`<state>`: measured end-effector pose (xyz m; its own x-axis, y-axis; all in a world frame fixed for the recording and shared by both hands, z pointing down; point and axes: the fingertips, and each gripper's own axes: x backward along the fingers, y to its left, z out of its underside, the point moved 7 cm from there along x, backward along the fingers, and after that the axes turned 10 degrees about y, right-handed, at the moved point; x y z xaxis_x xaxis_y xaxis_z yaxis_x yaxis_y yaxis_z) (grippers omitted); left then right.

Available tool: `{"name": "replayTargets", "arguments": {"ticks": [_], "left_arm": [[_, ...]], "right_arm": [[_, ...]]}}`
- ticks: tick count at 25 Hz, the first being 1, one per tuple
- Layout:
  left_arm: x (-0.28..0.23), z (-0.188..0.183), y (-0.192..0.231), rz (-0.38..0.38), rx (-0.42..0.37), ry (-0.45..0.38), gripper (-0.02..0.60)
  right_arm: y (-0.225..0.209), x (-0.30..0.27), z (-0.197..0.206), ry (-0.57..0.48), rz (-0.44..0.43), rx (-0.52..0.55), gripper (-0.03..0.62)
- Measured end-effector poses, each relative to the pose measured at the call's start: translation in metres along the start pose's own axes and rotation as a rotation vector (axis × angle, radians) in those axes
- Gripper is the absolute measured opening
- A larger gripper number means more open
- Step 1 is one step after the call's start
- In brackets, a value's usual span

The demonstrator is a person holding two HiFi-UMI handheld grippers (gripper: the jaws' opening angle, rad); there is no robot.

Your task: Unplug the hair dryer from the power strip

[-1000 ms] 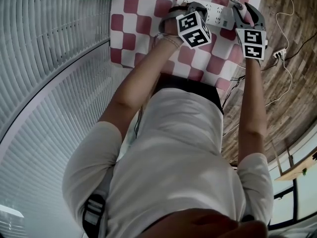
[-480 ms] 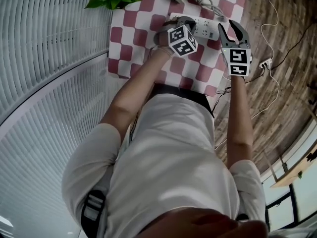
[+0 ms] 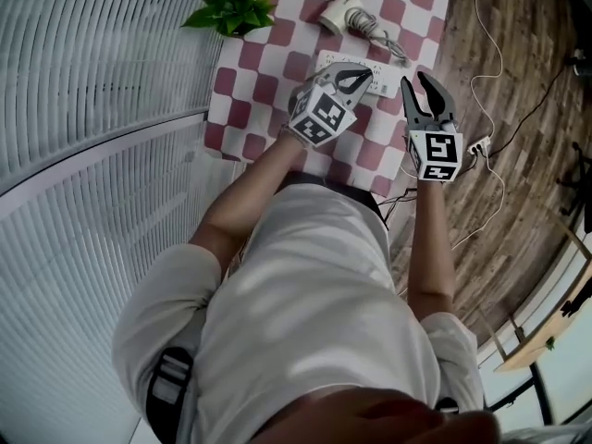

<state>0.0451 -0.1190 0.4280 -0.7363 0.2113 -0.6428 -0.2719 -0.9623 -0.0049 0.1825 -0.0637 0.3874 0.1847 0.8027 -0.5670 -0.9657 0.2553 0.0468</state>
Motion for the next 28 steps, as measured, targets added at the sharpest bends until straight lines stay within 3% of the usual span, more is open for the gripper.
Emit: {"name": "replayTargets", "arguments": {"ticks": [5, 12, 21, 28], "left_arm": [[0.052, -0.032, -0.009, 0.029, 0.135, -0.150, 0.031], [0.115, -0.067, -0.017, 0.029, 0.201, -0.289, 0.031], [0.178, -0.103, -0.051, 0.055, 0.137, -0.413, 0.031], [0.219, -0.117, -0.070, 0.024, 0.071, -0.481, 0.031]], "right_arm": [[0.019, 0.035, -0.030, -0.075, -0.028, -0.028, 0.109], [0.042, 0.084, -0.072, -0.189, -0.079, -0.056, 0.069], [0.072, 0.134, -0.110, -0.247, -0.155, -0.041, 0.055], [0.091, 0.166, -0.128, -0.270, -0.167, 0.006, 0.044]]}}
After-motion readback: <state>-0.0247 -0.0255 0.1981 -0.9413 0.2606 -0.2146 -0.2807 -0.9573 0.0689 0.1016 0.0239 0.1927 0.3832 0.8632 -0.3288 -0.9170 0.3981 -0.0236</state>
